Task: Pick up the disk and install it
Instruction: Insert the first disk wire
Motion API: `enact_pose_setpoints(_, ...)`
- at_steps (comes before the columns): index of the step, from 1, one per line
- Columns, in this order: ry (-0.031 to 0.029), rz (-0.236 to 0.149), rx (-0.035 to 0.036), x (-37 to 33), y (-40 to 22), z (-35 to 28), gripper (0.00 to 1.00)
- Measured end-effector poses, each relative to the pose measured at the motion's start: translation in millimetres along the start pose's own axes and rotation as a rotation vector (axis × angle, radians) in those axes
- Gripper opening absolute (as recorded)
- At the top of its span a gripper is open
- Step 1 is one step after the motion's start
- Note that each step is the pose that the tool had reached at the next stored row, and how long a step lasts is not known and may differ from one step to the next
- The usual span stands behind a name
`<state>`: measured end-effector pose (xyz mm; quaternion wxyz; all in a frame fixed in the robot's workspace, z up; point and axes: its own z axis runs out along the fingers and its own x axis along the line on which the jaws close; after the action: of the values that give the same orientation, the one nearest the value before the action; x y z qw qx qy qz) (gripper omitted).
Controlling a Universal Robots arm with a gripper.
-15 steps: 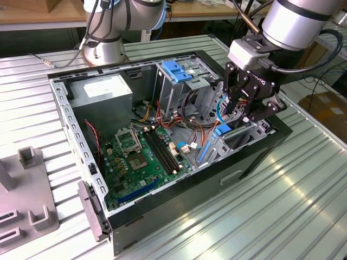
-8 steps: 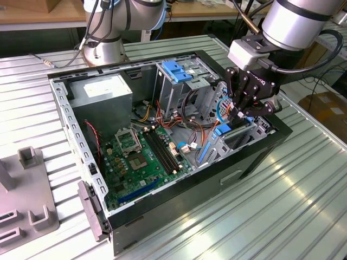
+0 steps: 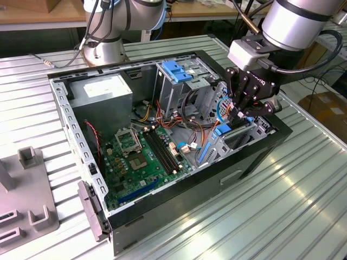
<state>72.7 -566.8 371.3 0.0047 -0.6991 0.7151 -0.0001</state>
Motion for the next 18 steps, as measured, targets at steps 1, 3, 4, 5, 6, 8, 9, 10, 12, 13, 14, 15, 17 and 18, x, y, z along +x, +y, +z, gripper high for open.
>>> enact_pose_setpoints(1,-0.0001,0.0,0.0,0.0,0.0,0.1,0.1)
enact_pose_setpoints(3,0.0,0.0,0.0,0.0,0.0,0.1,0.1)
enact_pose_setpoints(4,-0.0001,0.0,0.0,0.0,0.0,0.1,0.1)
enact_pose_setpoints(5,-0.0001,0.0,0.0,0.0,0.0,0.1,0.1)
enact_pose_setpoints(6,-0.0001,0.0,0.0,0.0,-0.4,0.1,0.1)
enact_pose_setpoints(8,-0.0001,0.0,0.0,0.0,-2.1,0.1,0.1)
enact_pose_setpoints(9,0.0,0.0,0.0,0.0,-4.2,0.1,0.1)
enact_pose_setpoints(10,0.0,0.0,0.0,0.0,-6.1,0.1,0.1)
enact_pose_setpoints(12,-0.0001,0.0,0.0,-0.1,-11.4,0.2,0.1)
enact_pose_setpoints(13,0.0,0.0,0.0,-0.2,-15.3,0.2,0.1)
enact_pose_setpoints(14,0.0,0.0,0.0,-0.2,-18.2,0.2,0.1)
enact_pose_setpoints(15,0.0,0.0,0.0,-0.3,-21.2,0.2,0.1)
enact_pose_setpoints(17,0.0,0.0,0.0,-0.3,-27.1,0.2,0.1)
enact_pose_setpoints(18,0.0,-0.001,0.0,-0.4,-29.5,0.2,0.1)
